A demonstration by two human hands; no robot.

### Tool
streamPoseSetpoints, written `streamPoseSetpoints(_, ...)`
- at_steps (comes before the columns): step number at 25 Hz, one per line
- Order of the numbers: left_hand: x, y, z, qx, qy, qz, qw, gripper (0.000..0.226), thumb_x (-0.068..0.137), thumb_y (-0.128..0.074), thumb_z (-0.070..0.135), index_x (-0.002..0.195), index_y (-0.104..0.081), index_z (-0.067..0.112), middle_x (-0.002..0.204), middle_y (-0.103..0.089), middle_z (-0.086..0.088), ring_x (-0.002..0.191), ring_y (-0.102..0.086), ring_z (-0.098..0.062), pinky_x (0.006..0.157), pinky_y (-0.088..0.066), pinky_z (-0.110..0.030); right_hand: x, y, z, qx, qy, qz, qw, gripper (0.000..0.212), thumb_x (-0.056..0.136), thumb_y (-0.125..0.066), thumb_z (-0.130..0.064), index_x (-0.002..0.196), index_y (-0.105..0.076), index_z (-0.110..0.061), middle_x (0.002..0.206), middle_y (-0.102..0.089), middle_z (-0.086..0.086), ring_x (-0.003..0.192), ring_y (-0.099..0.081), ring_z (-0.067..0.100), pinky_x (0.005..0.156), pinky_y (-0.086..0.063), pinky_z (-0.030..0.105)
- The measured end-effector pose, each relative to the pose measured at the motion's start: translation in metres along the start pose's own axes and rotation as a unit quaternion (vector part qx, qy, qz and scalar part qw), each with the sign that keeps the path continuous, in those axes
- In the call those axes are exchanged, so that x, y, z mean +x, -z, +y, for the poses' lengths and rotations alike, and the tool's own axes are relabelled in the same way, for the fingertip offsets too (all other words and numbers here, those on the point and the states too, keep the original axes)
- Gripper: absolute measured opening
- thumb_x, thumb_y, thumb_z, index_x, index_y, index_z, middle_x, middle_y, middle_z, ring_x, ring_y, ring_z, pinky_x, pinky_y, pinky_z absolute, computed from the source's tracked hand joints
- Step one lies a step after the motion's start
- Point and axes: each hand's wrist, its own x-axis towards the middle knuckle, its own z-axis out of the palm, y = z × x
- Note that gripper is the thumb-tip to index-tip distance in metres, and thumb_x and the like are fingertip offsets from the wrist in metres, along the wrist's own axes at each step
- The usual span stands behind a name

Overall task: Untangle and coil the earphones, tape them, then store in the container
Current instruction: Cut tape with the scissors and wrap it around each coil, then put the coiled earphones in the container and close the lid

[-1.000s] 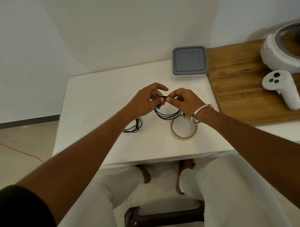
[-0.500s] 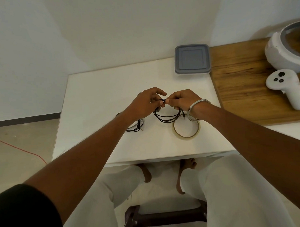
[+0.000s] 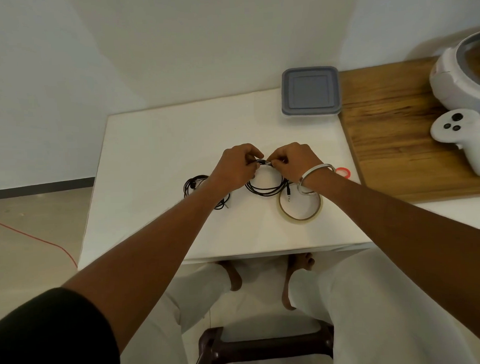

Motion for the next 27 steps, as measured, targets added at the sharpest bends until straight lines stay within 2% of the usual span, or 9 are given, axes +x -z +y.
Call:
streamPoseSetpoints(3,0.000,-0.002,-0.001,0.030,-0.017,0.006,0.999,0.025,0.090,-0.058,0.005,0.113,-0.067,0.009,0.109,-0.069,-0.006,0.094,-0.063,-0.015,0.080,-0.042,-0.013,0.005,-0.005,0.004,-0.096,0.038,-0.005,0.995,0.029,0.096,-0.046,-0.014,0.116,-0.067,-0.011,0.111,-0.064,0.014,0.102,-0.060,0.028,0.086,-0.042,0.026)
streamPoseSetpoints(5,0.002,-0.002,-0.002,0.026,-0.002,-0.010,1.000,0.029,0.092,-0.059,0.014,0.120,-0.063,0.014,0.119,-0.064,-0.002,0.102,-0.060,-0.014,0.087,-0.042,-0.018,0.006,-0.007,0.007,-0.118,0.046,0.003,0.992,0.032,0.097,-0.042,-0.016,0.119,-0.063,-0.008,0.114,-0.059,0.015,0.105,-0.056,0.030,0.091,-0.046,0.033)
streamPoseSetpoints(7,0.004,0.000,-0.003,0.013,0.023,-0.010,1.000,0.032,0.093,-0.057,0.023,0.125,-0.060,0.020,0.125,-0.059,0.003,0.108,-0.058,-0.014,0.098,-0.045,-0.031,0.006,-0.006,0.010,-0.124,0.040,0.017,0.991,0.034,0.097,-0.040,-0.017,0.126,-0.056,-0.008,0.122,-0.055,0.014,0.112,-0.052,0.030,0.098,-0.043,0.041)
streamPoseSetpoints(9,0.007,0.001,-0.002,0.022,0.027,0.002,0.999,0.033,0.095,-0.054,0.026,0.127,-0.058,0.020,0.129,-0.056,0.003,0.115,-0.054,-0.016,0.103,-0.043,-0.039,0.006,-0.004,0.011,-0.154,0.043,0.028,0.987,0.036,0.097,-0.039,-0.018,0.131,-0.050,-0.011,0.130,-0.051,0.010,0.118,-0.048,0.028,0.101,-0.039,0.042)
streamPoseSetpoints(13,0.019,-0.001,0.006,0.048,-0.007,0.023,0.999,0.037,0.098,-0.051,0.026,0.133,-0.053,0.015,0.135,-0.053,-0.004,0.124,-0.049,-0.022,0.107,-0.039,-0.044,0.011,0.008,0.008,-0.199,0.078,0.048,0.976,0.039,0.095,-0.043,-0.016,0.133,-0.047,-0.015,0.134,-0.046,0.007,0.124,-0.041,0.026,0.100,-0.034,0.043)
streamPoseSetpoints(15,0.028,-0.003,0.014,0.035,-0.010,0.034,0.999,0.038,0.098,-0.051,0.024,0.135,-0.051,0.014,0.136,-0.052,-0.005,0.124,-0.048,-0.023,0.107,-0.039,-0.044,0.015,0.016,0.009,-0.221,0.090,0.066,0.969,0.041,0.093,-0.045,-0.015,0.134,-0.046,-0.015,0.135,-0.045,0.006,0.125,-0.039,0.026,0.099,-0.032,0.043)
streamPoseSetpoints(19,0.056,-0.005,0.038,-0.022,0.013,0.054,0.998,0.038,0.099,-0.051,0.024,0.135,-0.049,0.013,0.129,-0.056,-0.005,0.116,-0.056,-0.021,0.099,-0.045,-0.030,0.028,0.039,0.020,-0.260,0.083,0.110,0.956,0.043,0.088,-0.050,-0.014,0.131,-0.048,-0.016,0.131,-0.044,0.006,0.123,-0.038,0.027,0.098,-0.032,0.042)
streamPoseSetpoints(23,0.082,-0.009,0.052,-0.082,0.064,0.083,0.991,0.042,0.099,-0.052,0.032,0.135,-0.048,0.011,0.122,-0.060,-0.005,0.110,-0.059,-0.021,0.099,-0.048,-0.036,0.036,0.067,0.033,-0.265,0.075,0.188,0.943,0.037,0.083,-0.056,-0.007,0.119,-0.055,-0.015,0.119,-0.044,0.008,0.112,-0.043,0.028,0.093,-0.036,0.039)
streamPoseSetpoints(27,0.105,-0.012,0.055,-0.159,0.114,0.099,0.976,0.042,0.098,-0.052,0.035,0.133,-0.049,0.013,0.108,-0.064,-0.001,0.103,-0.065,-0.024,0.099,-0.049,-0.038,0.045,0.080,0.049,-0.224,0.013,0.205,0.953,0.046,0.088,-0.060,-0.021,0.131,-0.045,-0.016,0.136,-0.036,0.012,0.123,-0.038,0.032,0.100,-0.035,0.044)
